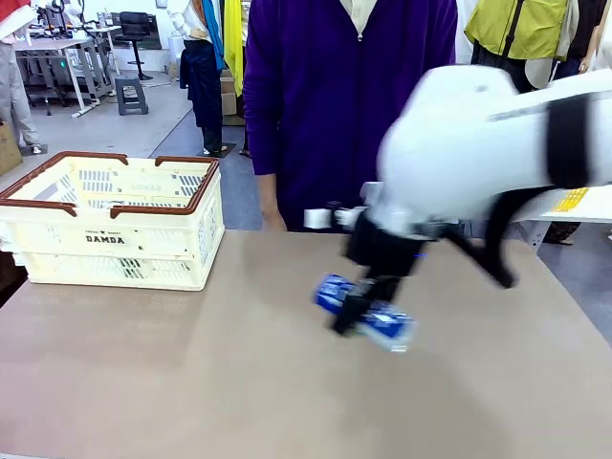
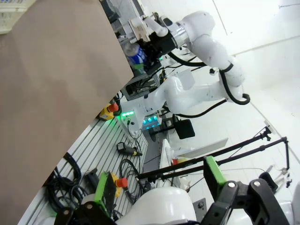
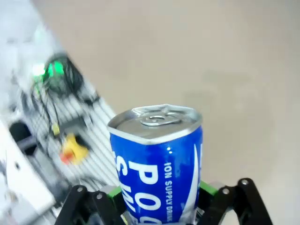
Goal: Place the drinks into the Shopping basket.
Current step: Pick up one drink and place it into the Shopping basket.
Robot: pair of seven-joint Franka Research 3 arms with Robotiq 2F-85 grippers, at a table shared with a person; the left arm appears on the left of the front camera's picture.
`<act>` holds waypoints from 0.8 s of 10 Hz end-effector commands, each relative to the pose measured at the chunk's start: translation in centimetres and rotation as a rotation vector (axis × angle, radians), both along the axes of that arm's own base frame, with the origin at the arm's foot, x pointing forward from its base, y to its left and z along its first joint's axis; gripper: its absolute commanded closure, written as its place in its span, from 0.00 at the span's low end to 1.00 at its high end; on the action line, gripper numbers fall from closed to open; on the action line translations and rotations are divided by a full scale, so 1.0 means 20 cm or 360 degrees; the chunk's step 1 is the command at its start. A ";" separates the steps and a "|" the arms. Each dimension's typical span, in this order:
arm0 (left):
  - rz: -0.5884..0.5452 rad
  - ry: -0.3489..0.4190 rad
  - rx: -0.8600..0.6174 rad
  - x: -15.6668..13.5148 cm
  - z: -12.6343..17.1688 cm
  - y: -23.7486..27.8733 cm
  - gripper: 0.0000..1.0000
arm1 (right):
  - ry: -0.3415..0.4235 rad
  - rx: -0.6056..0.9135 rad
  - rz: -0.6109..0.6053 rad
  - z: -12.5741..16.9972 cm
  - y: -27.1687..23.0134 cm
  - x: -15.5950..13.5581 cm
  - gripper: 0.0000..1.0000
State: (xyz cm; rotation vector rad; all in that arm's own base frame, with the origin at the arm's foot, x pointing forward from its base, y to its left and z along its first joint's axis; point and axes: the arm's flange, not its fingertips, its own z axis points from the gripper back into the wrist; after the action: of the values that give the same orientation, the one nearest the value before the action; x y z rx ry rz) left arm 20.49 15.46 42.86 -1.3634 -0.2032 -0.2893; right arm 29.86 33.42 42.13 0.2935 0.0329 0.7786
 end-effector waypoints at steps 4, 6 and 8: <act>-0.0004 -0.0034 -0.0041 0.00 0.01 0.00 0.00 | -0.0122 0.0110 -0.0224 -0.18 0.38 0.06 1.00; -0.0004 -0.0034 -0.0041 0.00 0.01 0.00 0.00 | -0.0122 0.0110 -0.0224 -0.18 0.38 0.06 1.00; -0.0004 -0.0034 -0.0041 0.00 0.01 0.00 0.00 | -0.0041 0.0127 -0.0356 -0.35 0.44 0.21 1.00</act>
State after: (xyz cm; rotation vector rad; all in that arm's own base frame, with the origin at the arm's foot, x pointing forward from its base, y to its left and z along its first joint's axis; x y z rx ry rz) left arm 20.48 15.47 42.86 -1.3638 -0.2041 -0.2892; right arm 31.97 41.56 36.46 0.3351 -0.0678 0.6374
